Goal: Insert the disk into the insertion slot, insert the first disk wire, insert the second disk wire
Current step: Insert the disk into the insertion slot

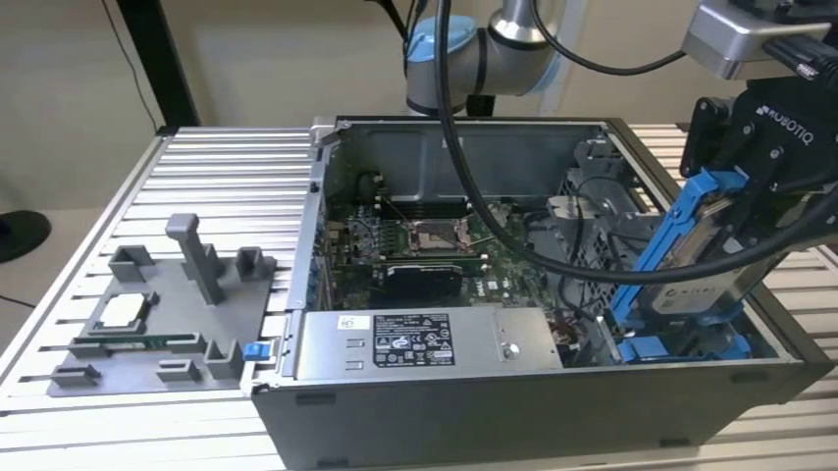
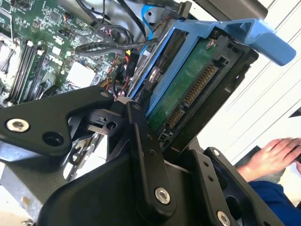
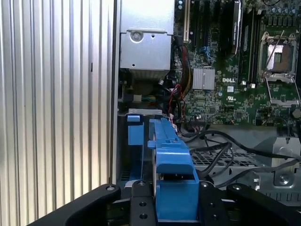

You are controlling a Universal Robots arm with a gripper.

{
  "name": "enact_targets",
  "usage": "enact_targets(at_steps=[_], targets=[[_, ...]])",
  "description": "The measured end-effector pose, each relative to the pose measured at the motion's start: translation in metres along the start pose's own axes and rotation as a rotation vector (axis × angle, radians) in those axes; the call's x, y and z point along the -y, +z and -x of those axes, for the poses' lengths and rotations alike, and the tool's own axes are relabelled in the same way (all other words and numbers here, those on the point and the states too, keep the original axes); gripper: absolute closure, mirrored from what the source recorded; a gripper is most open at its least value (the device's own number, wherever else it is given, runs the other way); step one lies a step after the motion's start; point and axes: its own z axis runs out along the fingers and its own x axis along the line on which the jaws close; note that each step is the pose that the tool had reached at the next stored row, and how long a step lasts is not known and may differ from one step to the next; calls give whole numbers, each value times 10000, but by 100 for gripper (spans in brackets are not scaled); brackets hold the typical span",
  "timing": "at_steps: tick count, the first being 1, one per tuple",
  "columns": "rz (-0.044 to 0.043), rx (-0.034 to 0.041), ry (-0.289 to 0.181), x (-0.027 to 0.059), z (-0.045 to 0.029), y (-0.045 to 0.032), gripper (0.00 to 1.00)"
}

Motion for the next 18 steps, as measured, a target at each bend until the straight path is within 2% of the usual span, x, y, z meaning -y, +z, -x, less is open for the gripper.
enact_targets(at_steps=[6, 11, 15, 18], targets=[[1, 132, -39, -1, -33, 67, 100], [3, 319, -77, -3, -70, 113, 100], [-1, 403, -87, -5, -139, 116, 100], [4, 518, -86, -7, -151, 80, 100]])
